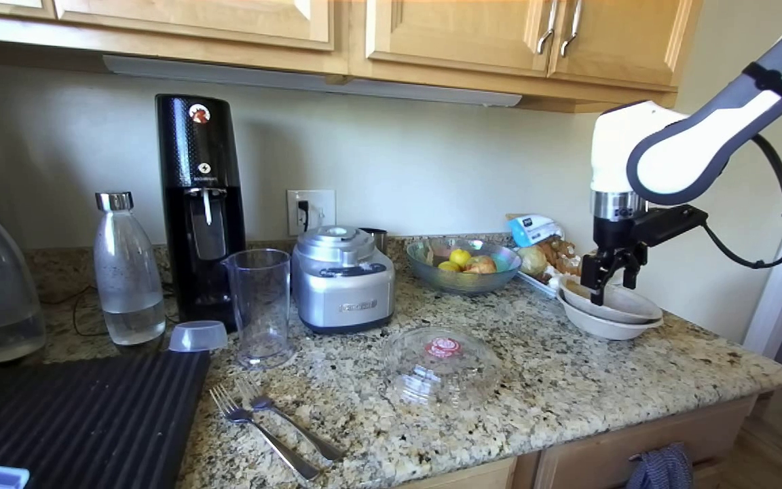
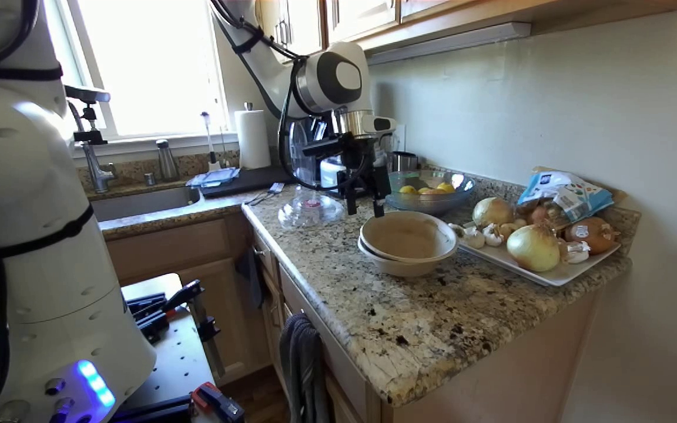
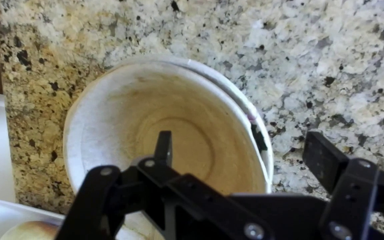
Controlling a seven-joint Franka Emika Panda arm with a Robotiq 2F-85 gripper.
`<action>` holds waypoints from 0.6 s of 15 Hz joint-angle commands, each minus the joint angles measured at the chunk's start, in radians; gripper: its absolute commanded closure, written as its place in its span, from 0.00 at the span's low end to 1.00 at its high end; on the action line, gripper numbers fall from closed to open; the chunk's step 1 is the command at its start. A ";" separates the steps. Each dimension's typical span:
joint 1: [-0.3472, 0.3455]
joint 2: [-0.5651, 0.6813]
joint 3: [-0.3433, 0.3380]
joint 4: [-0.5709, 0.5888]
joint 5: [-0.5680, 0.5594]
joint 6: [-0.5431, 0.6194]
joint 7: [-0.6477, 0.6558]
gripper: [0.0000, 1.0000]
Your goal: Separate the bowls from each other
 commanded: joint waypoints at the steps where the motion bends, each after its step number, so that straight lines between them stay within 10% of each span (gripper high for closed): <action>1: 0.034 0.031 -0.029 0.015 -0.081 0.047 0.057 0.00; 8: 0.064 0.083 -0.066 0.033 -0.228 0.091 0.143 0.00; 9: 0.066 0.087 -0.067 0.033 -0.229 0.095 0.143 0.18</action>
